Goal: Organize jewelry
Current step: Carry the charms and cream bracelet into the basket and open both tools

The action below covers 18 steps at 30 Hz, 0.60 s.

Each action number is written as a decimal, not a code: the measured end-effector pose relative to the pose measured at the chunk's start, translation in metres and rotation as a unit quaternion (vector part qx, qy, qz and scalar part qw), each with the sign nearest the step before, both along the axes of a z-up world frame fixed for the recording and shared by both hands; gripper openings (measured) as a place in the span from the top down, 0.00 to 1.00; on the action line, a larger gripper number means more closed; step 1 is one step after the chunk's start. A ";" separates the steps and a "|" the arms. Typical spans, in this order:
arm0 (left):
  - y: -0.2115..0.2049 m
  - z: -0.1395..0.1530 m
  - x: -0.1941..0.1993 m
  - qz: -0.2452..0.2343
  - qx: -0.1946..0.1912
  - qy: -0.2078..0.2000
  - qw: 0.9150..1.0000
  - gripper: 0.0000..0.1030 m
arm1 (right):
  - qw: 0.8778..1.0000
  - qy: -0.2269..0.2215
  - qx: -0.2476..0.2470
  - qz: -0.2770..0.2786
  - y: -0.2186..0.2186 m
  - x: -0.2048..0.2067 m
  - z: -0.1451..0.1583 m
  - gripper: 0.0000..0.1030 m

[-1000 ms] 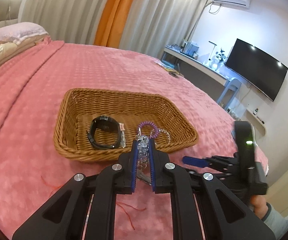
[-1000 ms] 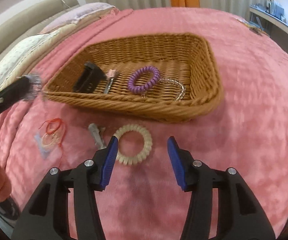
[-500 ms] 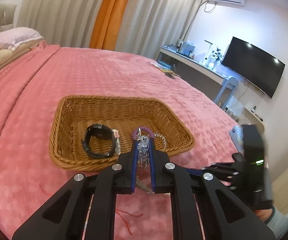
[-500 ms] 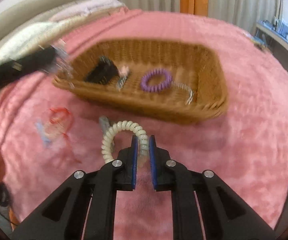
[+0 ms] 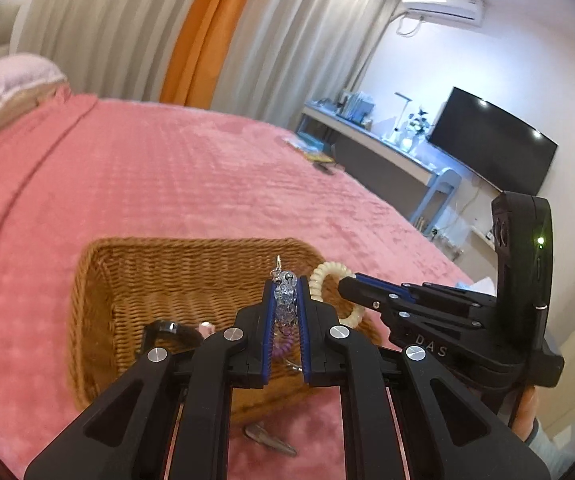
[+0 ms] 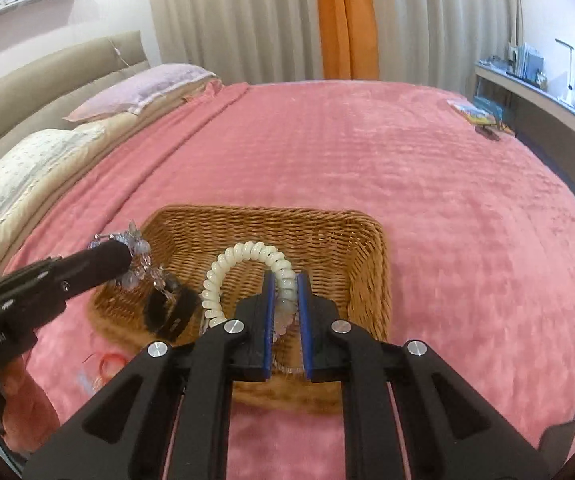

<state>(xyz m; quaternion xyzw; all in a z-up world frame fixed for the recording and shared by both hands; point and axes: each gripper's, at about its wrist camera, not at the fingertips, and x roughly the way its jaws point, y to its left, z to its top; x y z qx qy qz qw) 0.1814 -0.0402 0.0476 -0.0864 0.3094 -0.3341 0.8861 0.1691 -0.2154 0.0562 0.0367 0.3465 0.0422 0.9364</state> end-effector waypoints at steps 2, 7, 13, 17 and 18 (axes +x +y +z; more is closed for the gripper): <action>-0.002 -0.013 0.010 0.003 0.005 0.015 1.000 0.91 | 1.000 0.016 0.002 -0.003 0.002 0.014 -0.013 0.91; -0.006 -0.042 0.025 0.006 0.027 0.049 0.998 0.91 | 0.999 0.040 0.001 -0.008 -0.001 0.030 -0.038 0.91; -0.006 -0.052 0.027 0.015 0.045 0.066 0.997 0.80 | 0.998 0.061 0.031 -0.013 -0.013 0.030 -0.048 0.90; 0.003 -0.041 0.016 0.017 0.031 0.061 0.998 0.51 | 0.997 0.056 0.043 -0.013 -0.020 0.019 -0.042 0.83; 0.005 -0.037 0.012 0.016 0.028 0.057 0.998 0.51 | 0.998 0.050 0.042 -0.012 -0.021 0.014 -0.038 0.77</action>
